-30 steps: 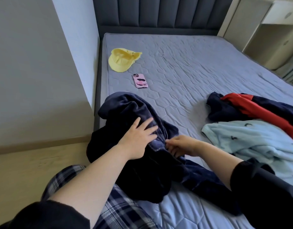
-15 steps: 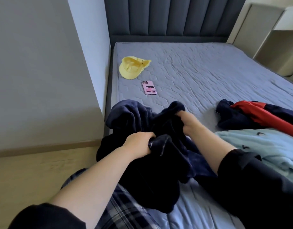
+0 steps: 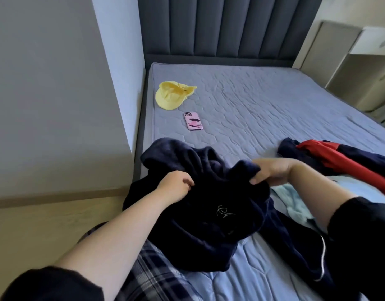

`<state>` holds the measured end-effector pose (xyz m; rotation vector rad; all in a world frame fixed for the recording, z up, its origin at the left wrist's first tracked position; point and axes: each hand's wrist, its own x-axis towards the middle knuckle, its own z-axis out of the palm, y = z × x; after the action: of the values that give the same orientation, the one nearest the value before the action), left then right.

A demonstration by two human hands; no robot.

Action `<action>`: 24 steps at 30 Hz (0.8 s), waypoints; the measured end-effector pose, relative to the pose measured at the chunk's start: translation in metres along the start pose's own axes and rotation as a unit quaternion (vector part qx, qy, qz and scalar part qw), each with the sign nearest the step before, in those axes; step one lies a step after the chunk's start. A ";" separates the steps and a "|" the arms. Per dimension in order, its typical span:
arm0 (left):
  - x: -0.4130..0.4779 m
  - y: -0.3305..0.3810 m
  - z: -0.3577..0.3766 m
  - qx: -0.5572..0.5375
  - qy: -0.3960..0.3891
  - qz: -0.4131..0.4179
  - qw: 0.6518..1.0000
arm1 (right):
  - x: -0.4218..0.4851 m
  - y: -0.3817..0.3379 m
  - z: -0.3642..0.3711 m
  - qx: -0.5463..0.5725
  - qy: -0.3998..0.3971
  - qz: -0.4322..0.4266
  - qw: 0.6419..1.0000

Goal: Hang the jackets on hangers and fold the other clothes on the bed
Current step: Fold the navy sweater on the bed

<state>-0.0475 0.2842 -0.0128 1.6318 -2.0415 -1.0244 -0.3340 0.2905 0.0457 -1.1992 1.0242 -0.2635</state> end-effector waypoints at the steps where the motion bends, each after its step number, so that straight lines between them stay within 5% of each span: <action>1: 0.000 -0.001 0.001 0.018 0.038 0.012 0.999 | 0.002 0.010 0.000 0.010 -0.021 0.022 0.999; 3: 0.000 -0.001 0.004 0.047 0.068 0.054 0.995 | 0.015 0.020 0.005 0.063 -0.012 0.076 0.995; 6: 0.000 0.001 0.011 0.131 -0.008 0.119 0.984 | 0.037 0.022 0.012 0.114 0.096 0.183 0.972; 9: 0.000 0.004 0.016 0.121 -0.066 0.086 0.987 | 0.049 0.019 0.028 0.074 0.143 0.234 0.959; 17: 0.007 0.005 0.015 0.064 -0.111 0.010 0.992 | 0.070 0.017 0.066 0.009 0.255 0.125 0.959; 24: 0.015 0.036 -0.031 -0.018 0.102 0.095 0.990 | 0.030 -0.055 0.041 0.045 0.184 -0.037 0.981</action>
<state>-0.0565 0.2633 0.0316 1.4267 -1.9853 -0.7904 -0.2678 0.2756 0.0774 -1.1313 1.2733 -0.6004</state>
